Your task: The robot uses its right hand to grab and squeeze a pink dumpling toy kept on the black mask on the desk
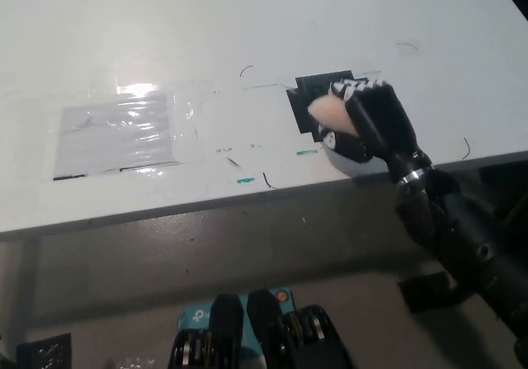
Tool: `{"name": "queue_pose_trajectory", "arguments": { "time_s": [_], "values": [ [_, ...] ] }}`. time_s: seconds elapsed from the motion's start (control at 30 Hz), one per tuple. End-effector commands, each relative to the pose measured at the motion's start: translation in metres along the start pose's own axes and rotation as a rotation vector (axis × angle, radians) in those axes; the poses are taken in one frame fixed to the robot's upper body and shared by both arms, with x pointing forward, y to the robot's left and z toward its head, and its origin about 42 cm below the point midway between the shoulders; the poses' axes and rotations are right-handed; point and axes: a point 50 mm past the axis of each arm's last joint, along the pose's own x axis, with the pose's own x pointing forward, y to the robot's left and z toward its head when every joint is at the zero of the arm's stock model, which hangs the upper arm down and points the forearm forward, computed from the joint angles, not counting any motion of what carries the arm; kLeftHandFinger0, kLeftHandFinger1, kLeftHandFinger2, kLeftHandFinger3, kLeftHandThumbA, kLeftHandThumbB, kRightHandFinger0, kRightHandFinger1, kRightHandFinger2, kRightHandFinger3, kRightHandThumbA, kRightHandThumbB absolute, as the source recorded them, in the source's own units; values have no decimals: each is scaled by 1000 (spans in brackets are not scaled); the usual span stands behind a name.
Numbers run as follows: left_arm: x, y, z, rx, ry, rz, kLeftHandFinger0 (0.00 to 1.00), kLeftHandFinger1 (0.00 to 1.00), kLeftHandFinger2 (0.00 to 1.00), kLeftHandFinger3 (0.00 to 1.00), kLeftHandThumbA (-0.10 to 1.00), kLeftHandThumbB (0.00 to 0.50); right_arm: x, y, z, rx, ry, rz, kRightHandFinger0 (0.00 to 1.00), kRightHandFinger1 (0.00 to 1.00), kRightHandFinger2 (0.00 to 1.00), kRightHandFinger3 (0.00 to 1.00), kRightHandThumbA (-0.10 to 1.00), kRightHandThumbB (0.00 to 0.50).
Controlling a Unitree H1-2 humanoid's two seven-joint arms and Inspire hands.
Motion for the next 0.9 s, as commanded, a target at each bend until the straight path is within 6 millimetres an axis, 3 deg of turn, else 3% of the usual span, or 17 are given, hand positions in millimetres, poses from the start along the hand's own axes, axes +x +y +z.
{"name": "queue_pose_trajectory", "arguments": {
  "time_s": [0.0,0.03,0.1,0.17,0.2,0.23,0.27,0.37,0.4,0.43,0.47,0.5,0.53,0.57,0.67,0.8,0.87],
  "values": [
    [2,8,18,36,-43,1,0,20,128,238,985,500,24,-20,-5,-35,-38,95,0,96,399,746,-100,0],
    [2,8,17,42,-45,-3,0,21,132,245,988,500,23,-20,-6,-37,-31,99,0,50,350,736,-100,0],
    [2,9,17,36,-45,-6,0,25,143,254,965,500,22,-16,-12,-30,47,136,10,164,512,1000,-100,0],
    [2,8,17,33,-46,-4,0,11,127,220,968,500,20,-12,-13,-29,64,132,62,271,564,1000,-100,0],
    [3,8,17,33,-45,-1,0,10,126,216,970,500,19,-11,-13,-27,66,127,30,264,525,1000,-100,0],
    [1,8,16,34,-44,-1,0,21,129,206,979,500,14,-5,-13,-30,84,134,87,328,580,1000,-100,0],
    [0,8,16,35,-45,-5,0,27,142,213,981,500,13,-2,-14,-38,111,162,243,476,664,1000,-41,0],
    [1,8,15,32,-45,-2,0,19,129,205,970,500,11,0,-14,-54,123,172,477,693,807,1000,36,0],
    [1,8,15,31,-44,0,0,18,126,202,971,500,11,0,-14,-58,125,173,687,922,998,1000,66,0],
    [1,9,16,32,-46,0,0,19,126,201,972,500,12,0,-14,-64,127,174,793,1000,1000,1000,90,0],
    [1,8,16,32,-48,1,0,12,114,194,977,500,12,1,-14,-95,133,186,1000,1000,1000,1000,232,0],
    [1,9,16,36,-48,0,0,9,112,198,986,500,12,2,-14,-112,150,194,1000,1000,1000,1000,350,19],
    [2,9,16,29,-46,1,0,5,103,199,976,500,13,2,-11,-109,162,182,1000,1000,1000,1000,450,80],
    [2,9,15,26,-46,1,0,4,101,200,974,500,13,2,-9,-107,163,176,1000,1000,1000,1000,454,88],
    [2,10,16,37,-42,3,0,12,127,224,975,500,13,4,-2,-72,169,133,1000,1000,1000,1000,407,188],
    [1,7,15,25,-43,2,0,4,111,199,982,500,11,8,6,-42,159,75,1000,1000,1000,1000,489,314],
    [1,6,15,23,-49,-1,0,6,104,188,983,500,13,7,8,-34,156,68,1000,1000,1000,1000,551,337]
  ]
}}
